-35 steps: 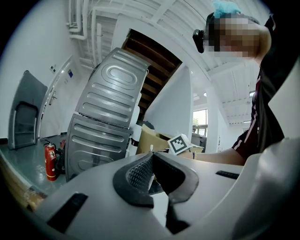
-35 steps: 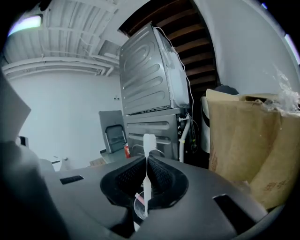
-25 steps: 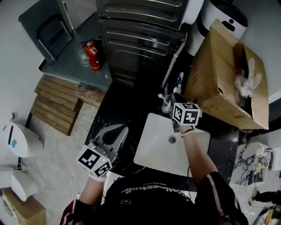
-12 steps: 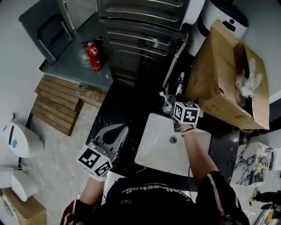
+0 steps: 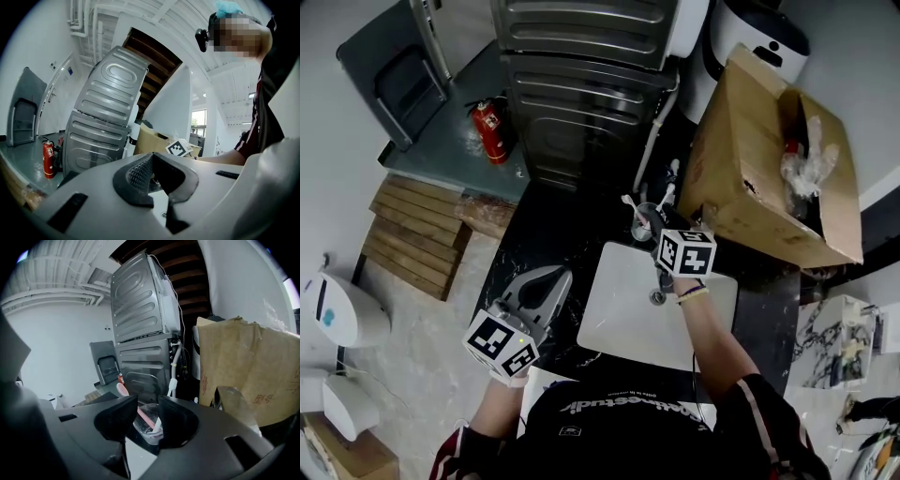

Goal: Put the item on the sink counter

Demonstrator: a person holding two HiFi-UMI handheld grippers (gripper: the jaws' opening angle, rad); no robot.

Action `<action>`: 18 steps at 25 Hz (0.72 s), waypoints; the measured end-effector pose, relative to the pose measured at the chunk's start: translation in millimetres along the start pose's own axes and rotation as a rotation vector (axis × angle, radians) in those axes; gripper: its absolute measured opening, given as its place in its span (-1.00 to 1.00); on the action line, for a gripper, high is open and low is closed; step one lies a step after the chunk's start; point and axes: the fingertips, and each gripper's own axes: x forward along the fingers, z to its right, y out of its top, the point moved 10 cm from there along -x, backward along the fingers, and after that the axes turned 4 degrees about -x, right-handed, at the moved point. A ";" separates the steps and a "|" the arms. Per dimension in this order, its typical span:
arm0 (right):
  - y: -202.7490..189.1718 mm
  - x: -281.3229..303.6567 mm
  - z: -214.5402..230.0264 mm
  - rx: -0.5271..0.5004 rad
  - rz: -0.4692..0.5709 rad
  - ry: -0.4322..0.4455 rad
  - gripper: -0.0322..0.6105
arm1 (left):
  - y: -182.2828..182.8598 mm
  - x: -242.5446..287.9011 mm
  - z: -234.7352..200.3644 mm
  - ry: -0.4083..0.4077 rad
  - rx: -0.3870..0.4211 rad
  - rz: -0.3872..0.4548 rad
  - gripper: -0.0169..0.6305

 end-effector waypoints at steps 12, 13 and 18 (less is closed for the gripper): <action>28.6 -179.7 -13.1 -0.090 0.302 0.097 -0.43 | 16.0 38.0 85.2 -0.137 0.064 0.022 -0.91; 28.3 -197.2 -13.0 -0.100 0.327 0.103 -0.45 | 17.3 43.2 94.4 -0.155 0.070 0.022 -0.91; 16.2 -275.0 -4.8 -0.112 0.407 0.081 -0.55 | 18.9 72.2 139.5 -0.248 0.098 0.017 -0.91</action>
